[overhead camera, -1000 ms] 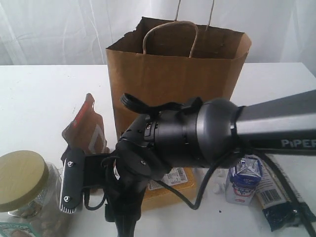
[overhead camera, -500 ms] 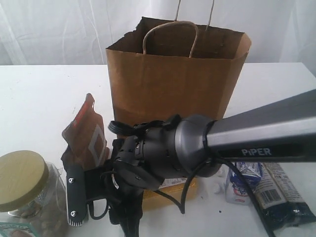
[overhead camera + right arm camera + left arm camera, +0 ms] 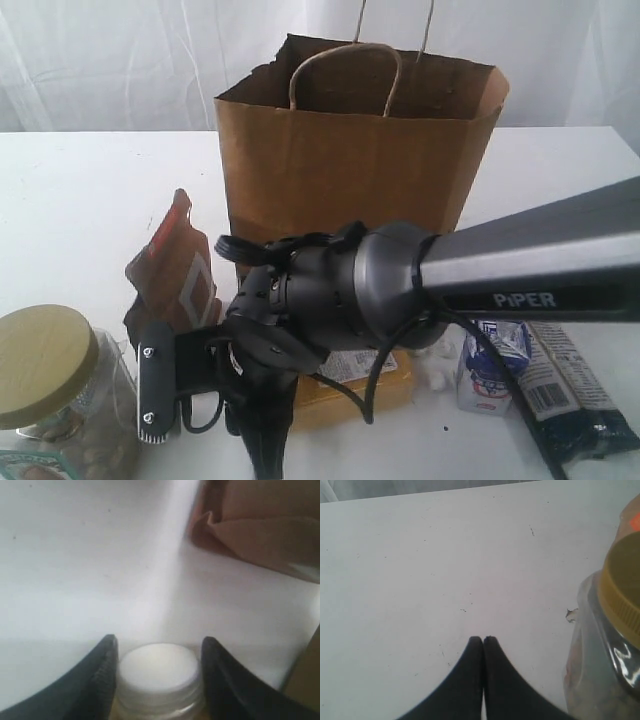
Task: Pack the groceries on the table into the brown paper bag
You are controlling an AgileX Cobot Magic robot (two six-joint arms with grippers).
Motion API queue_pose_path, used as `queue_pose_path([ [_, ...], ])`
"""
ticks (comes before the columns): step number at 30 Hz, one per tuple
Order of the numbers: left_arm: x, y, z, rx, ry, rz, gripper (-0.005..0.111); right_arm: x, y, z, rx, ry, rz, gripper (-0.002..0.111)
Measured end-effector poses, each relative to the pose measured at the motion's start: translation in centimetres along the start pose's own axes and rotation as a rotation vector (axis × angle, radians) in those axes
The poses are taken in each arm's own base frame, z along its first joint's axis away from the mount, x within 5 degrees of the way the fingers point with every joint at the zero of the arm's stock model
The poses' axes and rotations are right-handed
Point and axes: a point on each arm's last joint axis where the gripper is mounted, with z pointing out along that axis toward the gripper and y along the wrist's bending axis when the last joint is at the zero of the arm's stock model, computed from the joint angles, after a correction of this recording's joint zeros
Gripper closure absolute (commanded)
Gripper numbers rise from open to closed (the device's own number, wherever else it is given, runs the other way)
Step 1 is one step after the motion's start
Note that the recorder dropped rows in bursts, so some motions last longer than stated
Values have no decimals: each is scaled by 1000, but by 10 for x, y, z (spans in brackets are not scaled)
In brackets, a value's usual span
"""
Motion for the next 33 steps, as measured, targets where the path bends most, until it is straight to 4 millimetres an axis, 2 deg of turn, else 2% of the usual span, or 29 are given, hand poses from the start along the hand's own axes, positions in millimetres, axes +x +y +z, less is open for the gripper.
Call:
queue_pose_path([
  [7,0,0,0,0,0,0,107,-8,-18,-57,62,-90,81,96],
  [10,0,0,0,0,0,0,107,-10,-22,-84,91,-156,172,96],
  [14,0,0,0,0,0,0,107,-8,-23,-105,98,-193,315,96],
  [25,0,0,0,0,0,0,107,-6,-23,-109,81,-188,481,96],
  [33,0,0,0,0,0,0,107,-6,-23,-109,49,-196,825,96],
])
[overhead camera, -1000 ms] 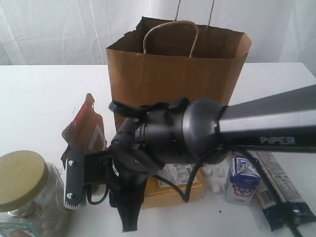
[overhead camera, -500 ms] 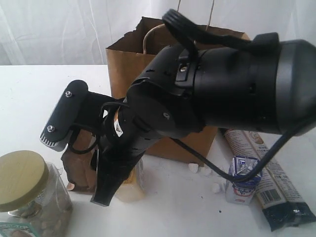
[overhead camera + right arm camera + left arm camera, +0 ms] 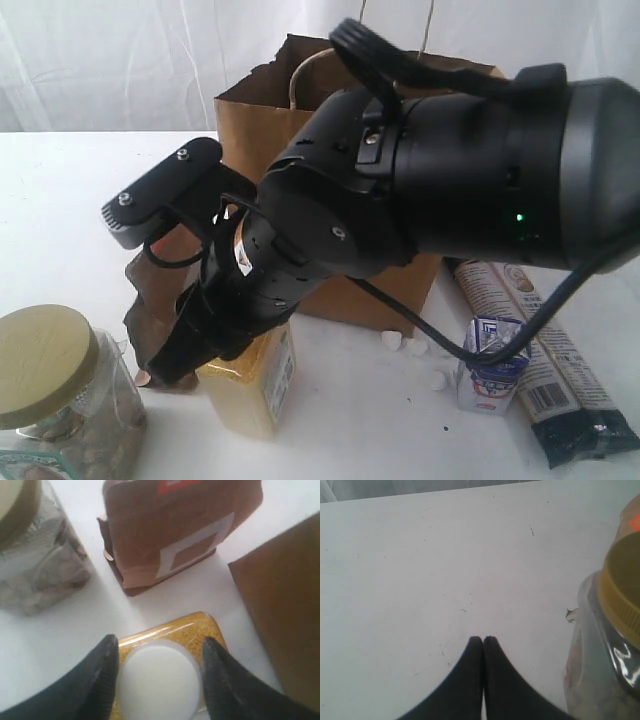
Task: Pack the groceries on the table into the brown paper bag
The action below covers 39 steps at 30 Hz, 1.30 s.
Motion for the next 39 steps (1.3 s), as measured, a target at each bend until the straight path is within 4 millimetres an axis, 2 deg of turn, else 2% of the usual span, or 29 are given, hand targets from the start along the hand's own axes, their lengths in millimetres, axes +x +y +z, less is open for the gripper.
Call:
queue_pose_path([
  [3,0,0,0,0,0,0,107,1,0,0,0,6,108,96],
  [8,0,0,0,0,0,0,107,2,0,0,3,24,164,92],
  [16,0,0,0,0,0,0,107,6,-1,-4,15,82,187,56],
  [18,0,0,0,0,0,0,107,7,-1,-4,21,100,189,52],
  [26,0,0,0,0,0,0,107,8,-2,-4,30,110,188,51],
  [29,0,0,0,0,0,0,107,3,-4,-8,48,86,166,51],
  [31,0,0,0,0,0,0,107,-6,-7,-16,66,43,146,51],
  [35,0,0,0,0,0,0,107,-28,-15,-46,114,-91,108,51],
  [39,0,0,0,0,0,0,107,-43,-17,-65,105,-191,233,51],
])
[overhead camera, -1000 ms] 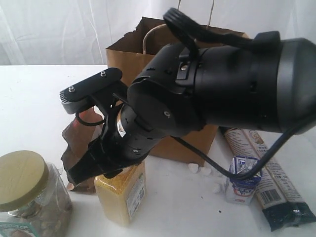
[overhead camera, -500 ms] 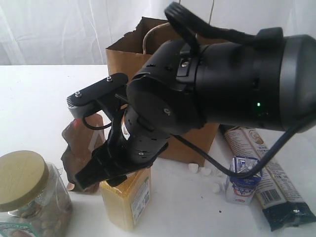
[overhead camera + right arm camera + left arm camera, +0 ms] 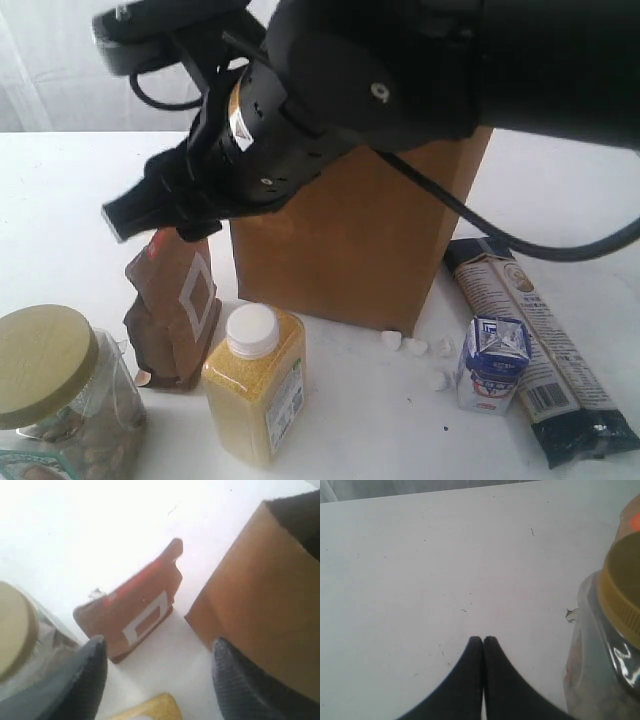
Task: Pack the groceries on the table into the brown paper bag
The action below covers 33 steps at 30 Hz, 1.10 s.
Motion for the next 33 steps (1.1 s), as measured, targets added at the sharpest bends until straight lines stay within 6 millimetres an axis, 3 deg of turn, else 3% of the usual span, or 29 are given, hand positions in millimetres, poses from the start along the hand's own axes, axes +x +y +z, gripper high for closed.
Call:
queue_pose_path([
  [6,0,0,0,0,0,0,107,-2,3,-2,-38,1,219,51],
  [14,0,0,0,0,0,0,107,0,3,-2,-31,16,190,50],
  [22,0,0,0,0,0,0,107,1,2,-2,-25,28,103,16],
  [33,0,0,0,0,0,0,107,16,-4,-4,54,192,97,15],
])
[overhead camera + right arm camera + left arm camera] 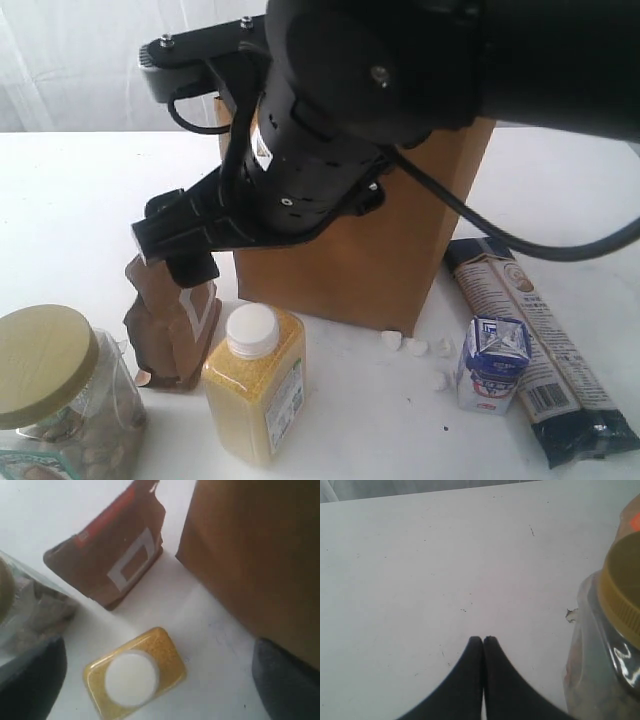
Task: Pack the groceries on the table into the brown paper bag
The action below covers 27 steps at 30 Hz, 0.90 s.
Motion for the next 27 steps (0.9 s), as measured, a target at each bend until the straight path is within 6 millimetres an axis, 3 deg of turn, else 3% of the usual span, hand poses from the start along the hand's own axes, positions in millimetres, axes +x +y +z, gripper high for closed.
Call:
queue_pose_path([
  [5,0,0,0,0,0,0,107,5,-1,0,7,51,-31,15],
  [8,0,0,0,0,0,0,107,8,1,0,-16,86,-200,15],
  [13,0,0,0,0,0,0,107,10,1,-1,-55,94,-756,15],
  [14,0,0,0,0,0,0,107,10,2,-1,-72,88,-1013,15],
  [16,0,0,0,0,0,0,107,11,5,-1,-123,73,-1272,15],
  [17,0,0,0,0,0,0,107,12,6,0,-147,68,-1324,15],
  [22,0,0,0,0,0,0,107,19,20,30,-287,94,-1558,15],
  [27,0,0,0,0,0,0,107,24,26,61,-316,144,-1586,15],
])
